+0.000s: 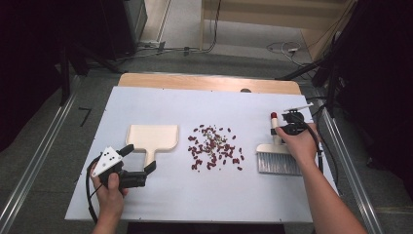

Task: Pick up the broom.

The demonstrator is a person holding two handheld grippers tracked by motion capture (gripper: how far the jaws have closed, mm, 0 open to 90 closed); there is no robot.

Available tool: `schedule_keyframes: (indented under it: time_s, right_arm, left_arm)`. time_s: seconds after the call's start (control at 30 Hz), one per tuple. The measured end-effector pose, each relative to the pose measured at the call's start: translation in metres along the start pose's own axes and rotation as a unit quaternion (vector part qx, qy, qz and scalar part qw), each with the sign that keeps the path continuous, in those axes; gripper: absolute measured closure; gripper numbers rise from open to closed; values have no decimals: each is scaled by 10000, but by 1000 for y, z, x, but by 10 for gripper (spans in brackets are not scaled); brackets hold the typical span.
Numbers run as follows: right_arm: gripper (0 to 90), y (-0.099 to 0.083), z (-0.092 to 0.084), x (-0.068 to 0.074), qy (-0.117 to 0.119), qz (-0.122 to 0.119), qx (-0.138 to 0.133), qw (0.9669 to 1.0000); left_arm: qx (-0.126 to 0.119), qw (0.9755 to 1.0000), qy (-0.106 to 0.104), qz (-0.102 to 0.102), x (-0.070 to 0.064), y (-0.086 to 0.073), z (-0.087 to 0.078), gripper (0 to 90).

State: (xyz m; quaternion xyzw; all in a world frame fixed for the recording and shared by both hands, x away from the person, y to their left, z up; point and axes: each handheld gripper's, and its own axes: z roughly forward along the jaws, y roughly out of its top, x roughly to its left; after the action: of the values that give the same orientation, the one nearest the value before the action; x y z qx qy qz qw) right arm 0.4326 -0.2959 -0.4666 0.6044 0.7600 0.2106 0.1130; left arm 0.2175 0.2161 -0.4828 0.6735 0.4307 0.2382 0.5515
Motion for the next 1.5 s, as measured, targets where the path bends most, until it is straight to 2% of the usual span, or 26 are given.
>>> schedule_keyframes:
  time_s: [0.1,0.17,0.23,0.3,0.5,0.57,0.67,0.83,0.97,1.07,1.17,1.27,1.33,1.4,1.5]
  right_arm:
    - [550,0,5,2,-170,18,227,9996]
    - [571,0,6,4,-145,150,399,9990]
    - [603,1,6,6,-234,143,448,9986]
    - [640,2,6,7,-206,247,521,9981]
    - [647,3,9,23,-730,92,604,9955]
    - [667,3,9,22,-706,150,632,9954]
    - [688,4,9,18,-595,385,601,9957]
    - [692,-2,7,12,-387,460,315,9977]
    - [693,-9,2,9,-251,354,-129,9990]
    - [693,-16,-7,7,-144,338,-585,9976]
    - [693,-24,-19,4,84,426,-1099,9930]
    - [693,-32,-30,2,311,456,-1651,9847]
    - [693,-38,-38,3,475,408,-2046,9768]
    - [693,-43,-46,5,532,282,-2400,9689]
    - [693,-51,-56,11,688,60,-2922,9539]
  left_arm:
    - [-1,10000,3,-3,0,0,0,0]
    - [-3,10000,8,-7,0,0,0,0]
    - [4,10000,9,-3,0,0,0,0]
    - [13,10000,-1,6,0,0,1,0]
    - [28,10000,-10,33,-2,0,4,0]
    - [40,10000,-16,42,-3,0,4,0]
    - [36,10000,-42,70,-4,0,4,0]
    - [13,9999,-58,85,-6,2,4,0]
    - [26,10000,-57,72,-7,2,5,0]
    - [29,10000,-53,64,-8,3,5,0]
    - [5,10000,-54,63,-10,4,5,0]
    - [-25,9999,-71,69,-13,5,5,0]
    - [-38,9999,-109,82,-16,7,6,0]
    - [-34,9998,-165,132,-19,10,7,0]
    - [-70,9995,-213,213,-25,18,9,0]
